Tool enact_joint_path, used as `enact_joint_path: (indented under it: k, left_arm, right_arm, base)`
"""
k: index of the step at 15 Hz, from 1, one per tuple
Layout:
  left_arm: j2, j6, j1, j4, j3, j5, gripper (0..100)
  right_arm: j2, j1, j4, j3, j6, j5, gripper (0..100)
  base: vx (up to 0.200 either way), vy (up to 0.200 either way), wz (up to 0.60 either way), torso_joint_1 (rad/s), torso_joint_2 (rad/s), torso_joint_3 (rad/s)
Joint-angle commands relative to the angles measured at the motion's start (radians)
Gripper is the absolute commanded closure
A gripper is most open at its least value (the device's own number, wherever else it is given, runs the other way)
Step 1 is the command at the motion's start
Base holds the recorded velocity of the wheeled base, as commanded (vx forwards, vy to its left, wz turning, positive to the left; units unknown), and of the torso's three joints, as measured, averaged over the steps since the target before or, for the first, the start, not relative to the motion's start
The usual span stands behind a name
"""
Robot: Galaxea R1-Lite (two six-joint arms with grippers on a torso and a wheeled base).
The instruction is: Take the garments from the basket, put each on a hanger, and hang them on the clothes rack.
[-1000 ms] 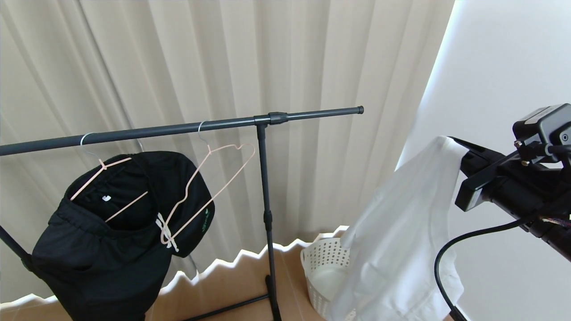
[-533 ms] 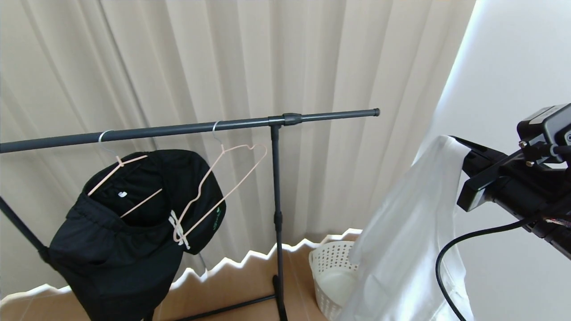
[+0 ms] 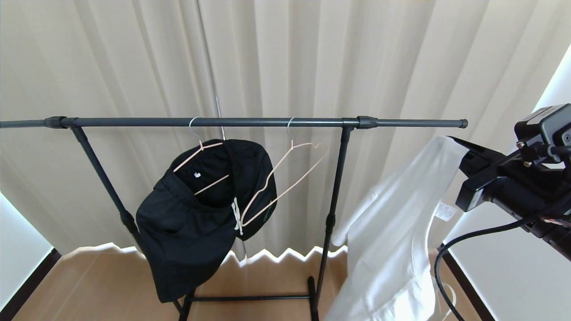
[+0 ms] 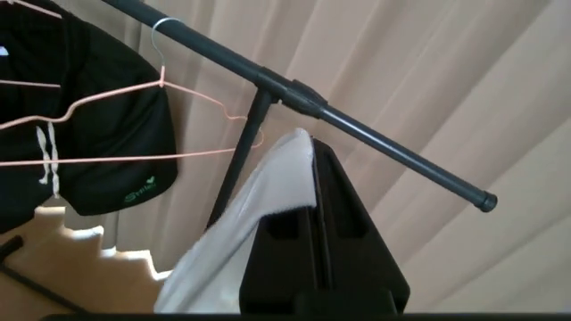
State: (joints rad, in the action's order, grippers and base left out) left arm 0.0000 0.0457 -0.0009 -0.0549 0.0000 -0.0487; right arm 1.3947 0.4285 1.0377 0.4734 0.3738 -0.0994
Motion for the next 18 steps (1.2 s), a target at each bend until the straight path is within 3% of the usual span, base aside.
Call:
enact_joint_path:
  k: [1, 5, 11, 16, 18]
  left_arm:
    - [0.000, -0.001, -0.001, 0.000, 0.000, 0.000, 0]
    - [0.000, -0.001, -0.001, 0.000, 0.000, 0.000, 0]
    - [0.000, 0.000, -0.001, 0.000, 0.000, 0.000, 0]
    - [0.000, 0.000, -0.001, 0.000, 0.000, 0.000, 0]
    - [0.000, 0.000, -0.001, 0.000, 0.000, 0.000, 0]
  right_arm:
    - [0.003, 0.001, -0.001, -0.001, 0.000, 0.000, 100]
    - [0.004, 0.001, -0.001, -0.002, 0.000, 0.000, 100]
    - [0.003, 0.001, -0.001, -0.002, 0.000, 0.000, 100]
    - [0.001, 0.003, 0.001, 0.011, 0.000, 0.001, 100]
    - [0.003, 0.003, 0.021, 0.010, 0.002, 0.001, 100]
  base:
    - [-0.200, 0.000, 0.00, 0.002, 0.01, 0.007]
    - [-0.200, 0.100, 0.00, 0.005, 0.00, 0.000]
    - [0.000, 0.200, 0.00, 0.000, 0.00, 0.008]
    - [0.000, 0.000, 0.00, 0.000, 0.00, 0.000]
    - [0.000, 0.000, -0.60, 0.005, 0.00, 0.002]
